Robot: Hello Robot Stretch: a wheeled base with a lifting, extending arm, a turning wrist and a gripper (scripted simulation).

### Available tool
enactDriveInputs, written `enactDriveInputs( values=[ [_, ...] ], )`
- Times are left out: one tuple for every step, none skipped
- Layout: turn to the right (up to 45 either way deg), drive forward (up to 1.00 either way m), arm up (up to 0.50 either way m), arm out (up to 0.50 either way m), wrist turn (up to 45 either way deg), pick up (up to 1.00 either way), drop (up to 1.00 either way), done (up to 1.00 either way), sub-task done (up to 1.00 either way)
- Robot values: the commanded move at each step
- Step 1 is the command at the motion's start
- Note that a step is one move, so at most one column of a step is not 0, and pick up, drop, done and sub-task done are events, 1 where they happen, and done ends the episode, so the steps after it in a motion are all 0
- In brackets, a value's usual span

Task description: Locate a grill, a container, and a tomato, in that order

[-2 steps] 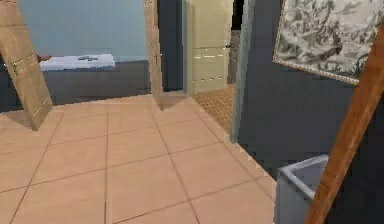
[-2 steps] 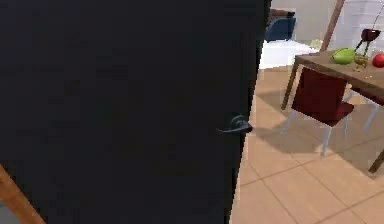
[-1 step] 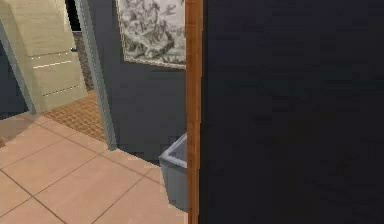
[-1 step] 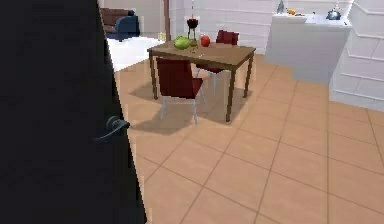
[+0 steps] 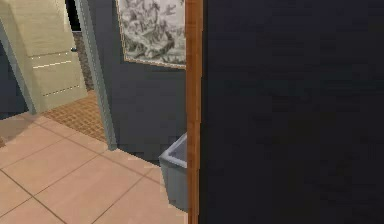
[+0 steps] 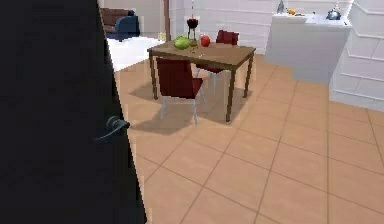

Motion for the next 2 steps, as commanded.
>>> enactDriveInputs(
  values=[
    [45.0, 0.0, 0.0, 0.0, 0.0, 0.0, 0.0, 0.0, 0.0],
    [45.0, 0.0, 0.0, 0.0, 0.0, 0.0, 0.0, 0.0, 0.0]
  ],
)
